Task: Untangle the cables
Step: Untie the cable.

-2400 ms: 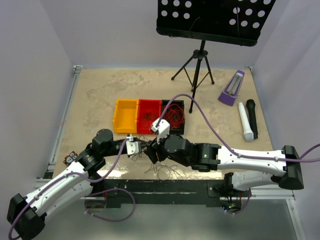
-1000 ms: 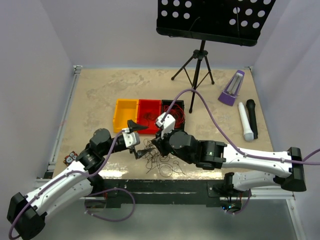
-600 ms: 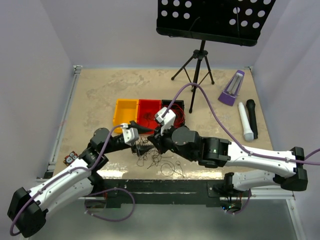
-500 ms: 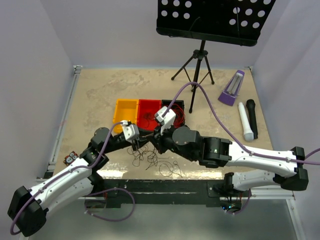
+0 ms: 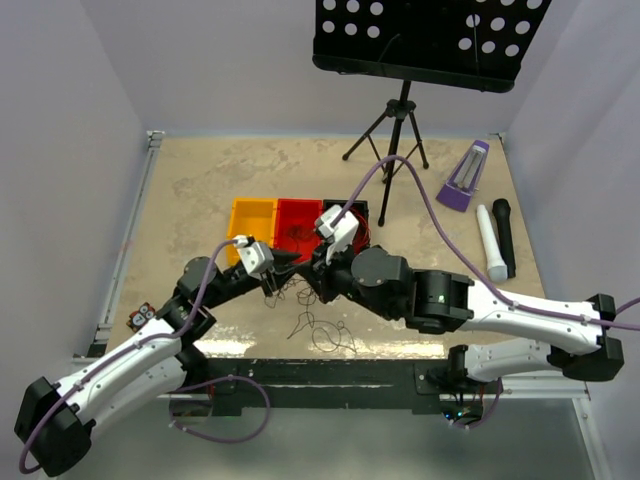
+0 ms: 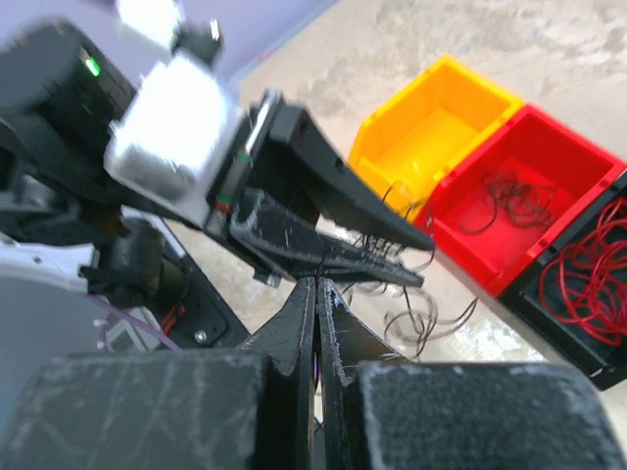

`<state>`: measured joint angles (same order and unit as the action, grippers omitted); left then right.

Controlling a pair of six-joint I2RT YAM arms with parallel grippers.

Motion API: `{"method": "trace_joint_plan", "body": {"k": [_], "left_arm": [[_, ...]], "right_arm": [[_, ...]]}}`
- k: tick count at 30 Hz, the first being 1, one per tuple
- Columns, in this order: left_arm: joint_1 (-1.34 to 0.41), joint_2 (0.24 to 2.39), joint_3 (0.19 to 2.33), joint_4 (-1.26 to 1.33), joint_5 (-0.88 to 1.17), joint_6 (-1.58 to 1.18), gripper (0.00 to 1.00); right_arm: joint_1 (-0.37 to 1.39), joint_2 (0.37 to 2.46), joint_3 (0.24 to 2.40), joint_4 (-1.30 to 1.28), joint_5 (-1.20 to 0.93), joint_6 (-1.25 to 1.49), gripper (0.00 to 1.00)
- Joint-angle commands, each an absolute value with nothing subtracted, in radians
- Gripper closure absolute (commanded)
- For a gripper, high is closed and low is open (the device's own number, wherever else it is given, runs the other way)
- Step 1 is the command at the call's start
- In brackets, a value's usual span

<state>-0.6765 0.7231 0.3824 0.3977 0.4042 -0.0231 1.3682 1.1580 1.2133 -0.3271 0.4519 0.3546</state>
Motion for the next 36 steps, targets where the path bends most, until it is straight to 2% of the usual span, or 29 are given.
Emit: {"method": "trace_joint_plan", "body": {"k": [1, 17, 25, 36], "left_arm": [[-0.678, 0.7, 0.341, 0.396, 0.42, 0.055, 0.69], [-0.678, 0.66, 0.299, 0.31, 0.518, 0.195, 0.71], [-0.678, 0.66, 0.319, 0.24, 0.534, 0.3, 1.0], [-0.664, 0.611, 0.322, -0.173, 0.506, 0.814, 1.0]], "right_arm": [[1.374, 1.089, 1.334, -0.333, 0.526, 0.319, 1.0], [1.373, 1.068, 1.606, -0.466, 0.695, 0.199, 1.0], [1.373, 1.058, 1.7, -0.538, 0.759, 0.183, 1.0], [1.373, 1.029, 1.854, -0.611, 0.899, 0.13, 1.0]]}}
